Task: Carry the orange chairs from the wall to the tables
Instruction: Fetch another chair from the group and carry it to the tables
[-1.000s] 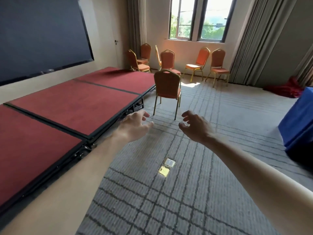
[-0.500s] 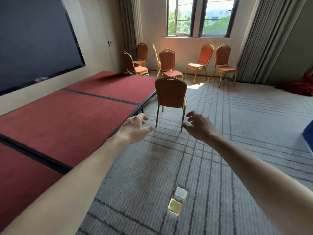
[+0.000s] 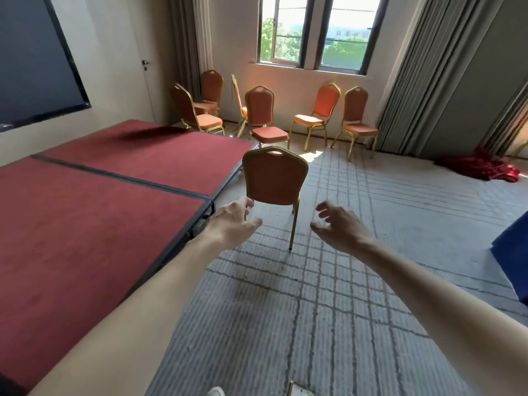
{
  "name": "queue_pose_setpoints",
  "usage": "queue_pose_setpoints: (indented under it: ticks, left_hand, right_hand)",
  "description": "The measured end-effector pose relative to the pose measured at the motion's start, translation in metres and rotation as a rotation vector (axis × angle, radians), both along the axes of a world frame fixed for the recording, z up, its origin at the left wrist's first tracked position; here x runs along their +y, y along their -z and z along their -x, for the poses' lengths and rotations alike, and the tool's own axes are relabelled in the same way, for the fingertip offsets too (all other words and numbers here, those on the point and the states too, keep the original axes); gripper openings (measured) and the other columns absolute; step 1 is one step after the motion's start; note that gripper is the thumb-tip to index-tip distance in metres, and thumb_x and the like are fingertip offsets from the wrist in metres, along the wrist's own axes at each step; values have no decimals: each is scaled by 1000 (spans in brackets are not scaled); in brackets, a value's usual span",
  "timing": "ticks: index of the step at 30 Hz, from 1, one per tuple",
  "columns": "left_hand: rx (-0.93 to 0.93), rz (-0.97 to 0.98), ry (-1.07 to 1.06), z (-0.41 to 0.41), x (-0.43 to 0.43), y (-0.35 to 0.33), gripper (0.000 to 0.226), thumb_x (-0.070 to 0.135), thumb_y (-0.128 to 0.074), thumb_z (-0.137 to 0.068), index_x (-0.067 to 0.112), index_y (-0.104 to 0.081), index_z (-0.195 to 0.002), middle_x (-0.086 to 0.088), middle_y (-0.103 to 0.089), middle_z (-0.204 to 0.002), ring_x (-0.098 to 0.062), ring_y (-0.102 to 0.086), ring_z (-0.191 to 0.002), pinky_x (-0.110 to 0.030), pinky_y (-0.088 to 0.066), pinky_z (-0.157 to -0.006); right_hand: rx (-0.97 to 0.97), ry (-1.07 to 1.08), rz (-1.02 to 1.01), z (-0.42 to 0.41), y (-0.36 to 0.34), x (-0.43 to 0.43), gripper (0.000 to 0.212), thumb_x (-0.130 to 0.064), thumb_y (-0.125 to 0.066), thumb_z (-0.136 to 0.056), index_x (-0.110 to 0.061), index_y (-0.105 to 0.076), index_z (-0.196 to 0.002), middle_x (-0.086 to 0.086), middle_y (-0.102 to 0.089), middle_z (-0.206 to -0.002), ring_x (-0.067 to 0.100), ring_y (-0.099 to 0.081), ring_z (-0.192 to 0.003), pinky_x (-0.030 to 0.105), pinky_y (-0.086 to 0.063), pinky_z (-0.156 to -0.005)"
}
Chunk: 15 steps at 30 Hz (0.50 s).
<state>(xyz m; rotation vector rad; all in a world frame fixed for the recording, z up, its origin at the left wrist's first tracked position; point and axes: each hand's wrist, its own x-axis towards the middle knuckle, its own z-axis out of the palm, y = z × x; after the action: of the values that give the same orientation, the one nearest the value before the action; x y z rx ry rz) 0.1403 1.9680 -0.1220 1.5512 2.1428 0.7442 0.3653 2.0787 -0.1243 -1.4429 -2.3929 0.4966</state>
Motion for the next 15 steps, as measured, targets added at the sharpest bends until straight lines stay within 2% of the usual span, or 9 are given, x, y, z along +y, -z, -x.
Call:
queue_pose_setpoints:
  ticks: [6, 11, 15]
  left_hand:
    - [16, 22, 60, 99, 135, 1, 51, 47, -58, -92, 26, -46, -138, 3, -58, -133, -18, -56, -120, -41, -48, -100]
    - [17, 54, 64, 148, 224, 11, 50, 46, -58, -93, 25, -47, -138, 2, -57, -133, -18, -55, -121, -41, -48, -99]
    - [17, 81, 78, 177, 303, 27, 52, 46, -58, -91, 26, -44, -138, 1, -56, -132, -18, -54, -123, -40, -49, -97]
  right_hand:
    - [-70, 49, -18, 96, -4, 113, 38, -41, -56, -93, -23, -51, -126, 1, -64, -124, 22, -61, -111, 41, -51, -92]
    - [-153, 76, -37, 142, 5, 190, 38, -41, -54, -91, -26, -49, -125, -2, -64, -121, 22, -60, -110, 38, -50, -86]
    - [-105, 104, -5, 171, 18, 265, 44, -40, -57, -91, -24, -49, -132, -3, -64, -122, 19, -60, -111, 35, -49, -86]
